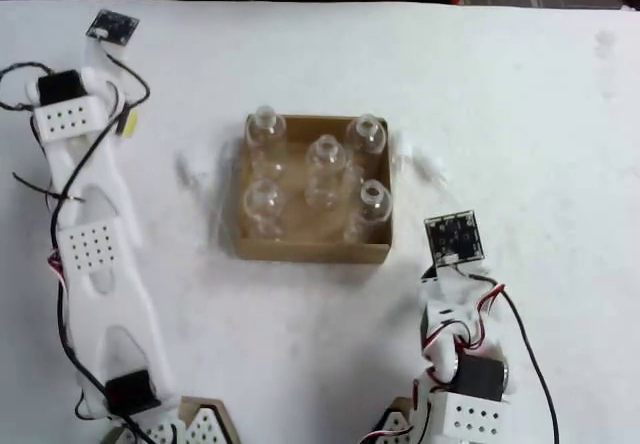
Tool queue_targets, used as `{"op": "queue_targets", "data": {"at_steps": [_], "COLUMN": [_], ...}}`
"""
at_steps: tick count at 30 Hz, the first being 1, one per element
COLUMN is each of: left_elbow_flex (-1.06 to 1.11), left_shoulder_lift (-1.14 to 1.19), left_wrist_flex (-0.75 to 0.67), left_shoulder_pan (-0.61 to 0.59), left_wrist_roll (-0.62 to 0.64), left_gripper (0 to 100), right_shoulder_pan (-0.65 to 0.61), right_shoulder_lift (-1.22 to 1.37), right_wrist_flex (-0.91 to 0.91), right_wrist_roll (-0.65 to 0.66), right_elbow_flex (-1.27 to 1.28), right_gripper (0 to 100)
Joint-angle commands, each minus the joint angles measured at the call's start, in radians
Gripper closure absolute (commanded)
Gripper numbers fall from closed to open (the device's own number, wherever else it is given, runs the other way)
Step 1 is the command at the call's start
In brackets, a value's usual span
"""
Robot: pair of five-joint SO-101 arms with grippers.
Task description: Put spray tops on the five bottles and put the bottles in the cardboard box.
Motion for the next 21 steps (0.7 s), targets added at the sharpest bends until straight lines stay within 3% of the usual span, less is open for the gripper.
{"op": "queue_targets", "data": {"at_steps": [1,6,16,21], "left_elbow_flex": [-0.158,-0.061,-0.029,-0.028], "left_shoulder_lift": [0.088,0.094,0.093,0.096], "left_wrist_flex": [-0.02,-0.094,-0.098,-0.011], "left_shoulder_pan": [-0.013,-0.035,-0.041,-0.033], "left_wrist_roll": [0.012,0.025,0.012,-0.106], "left_gripper": [86,86,86,87], "right_shoulder_pan": [-0.01,-0.01,-0.01,-0.01], "right_shoulder_lift": [-0.005,-0.005,-0.005,-0.005], "right_wrist_flex": [-0.019,-0.019,-0.019,-0.019], "right_wrist_roll": [0.017,0.021,0.023,0.023], "right_elbow_flex": [0.009,0.009,0.009,0.009], "right_gripper": [98.1,98.2,98.2,98.2]}}
